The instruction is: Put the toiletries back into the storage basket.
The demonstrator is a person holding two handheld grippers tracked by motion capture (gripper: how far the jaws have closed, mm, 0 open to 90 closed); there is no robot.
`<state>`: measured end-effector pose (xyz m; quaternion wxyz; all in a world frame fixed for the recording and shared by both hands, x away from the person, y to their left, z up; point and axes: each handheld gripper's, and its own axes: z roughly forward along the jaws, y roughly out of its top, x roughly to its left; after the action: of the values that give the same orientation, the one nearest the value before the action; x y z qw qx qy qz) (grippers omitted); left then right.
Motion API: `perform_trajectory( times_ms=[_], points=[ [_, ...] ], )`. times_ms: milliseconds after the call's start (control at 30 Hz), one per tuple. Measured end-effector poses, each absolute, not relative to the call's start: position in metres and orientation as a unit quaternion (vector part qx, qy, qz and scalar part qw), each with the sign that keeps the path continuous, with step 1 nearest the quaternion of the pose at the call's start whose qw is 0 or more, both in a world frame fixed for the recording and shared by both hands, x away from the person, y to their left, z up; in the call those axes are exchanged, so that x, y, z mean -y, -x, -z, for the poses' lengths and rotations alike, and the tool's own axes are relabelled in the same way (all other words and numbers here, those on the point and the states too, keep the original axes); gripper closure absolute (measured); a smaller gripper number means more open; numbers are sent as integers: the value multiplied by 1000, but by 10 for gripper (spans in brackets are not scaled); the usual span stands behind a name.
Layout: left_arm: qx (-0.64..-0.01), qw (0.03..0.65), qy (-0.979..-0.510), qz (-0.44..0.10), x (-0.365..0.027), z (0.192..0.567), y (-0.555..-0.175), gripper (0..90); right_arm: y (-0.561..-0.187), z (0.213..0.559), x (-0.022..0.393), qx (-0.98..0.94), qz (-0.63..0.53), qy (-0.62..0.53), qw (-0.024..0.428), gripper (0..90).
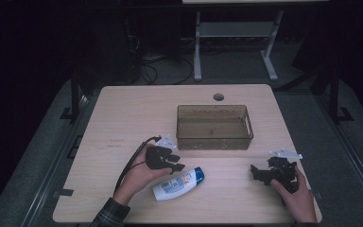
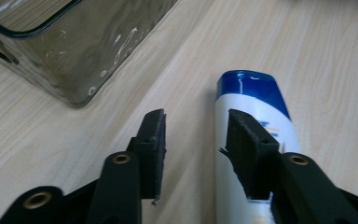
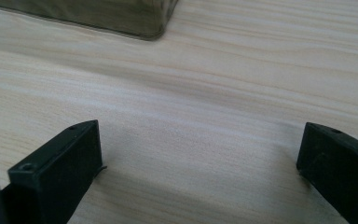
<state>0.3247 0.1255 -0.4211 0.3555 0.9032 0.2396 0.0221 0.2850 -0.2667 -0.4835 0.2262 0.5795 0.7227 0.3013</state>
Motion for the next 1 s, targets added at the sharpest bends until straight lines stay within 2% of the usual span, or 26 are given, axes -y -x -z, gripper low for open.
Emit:
perform_trajectory(
  times_ms=[433, 600, 1000],
  points=[
    [-216, 324, -921, -14, -102, 413, -315, 370, -285, 484, 267, -723, -301, -579, 226, 0],
    [-203, 311, -929, -10, -89, 416, -310, 324, -285, 484, 267, -723, -301, -580, 226, 0],
    [-183, 268, -946, -15, -69, 430, -303, 305, -285, 483, 267, -723, -301, -580, 226, 0]
  ],
)
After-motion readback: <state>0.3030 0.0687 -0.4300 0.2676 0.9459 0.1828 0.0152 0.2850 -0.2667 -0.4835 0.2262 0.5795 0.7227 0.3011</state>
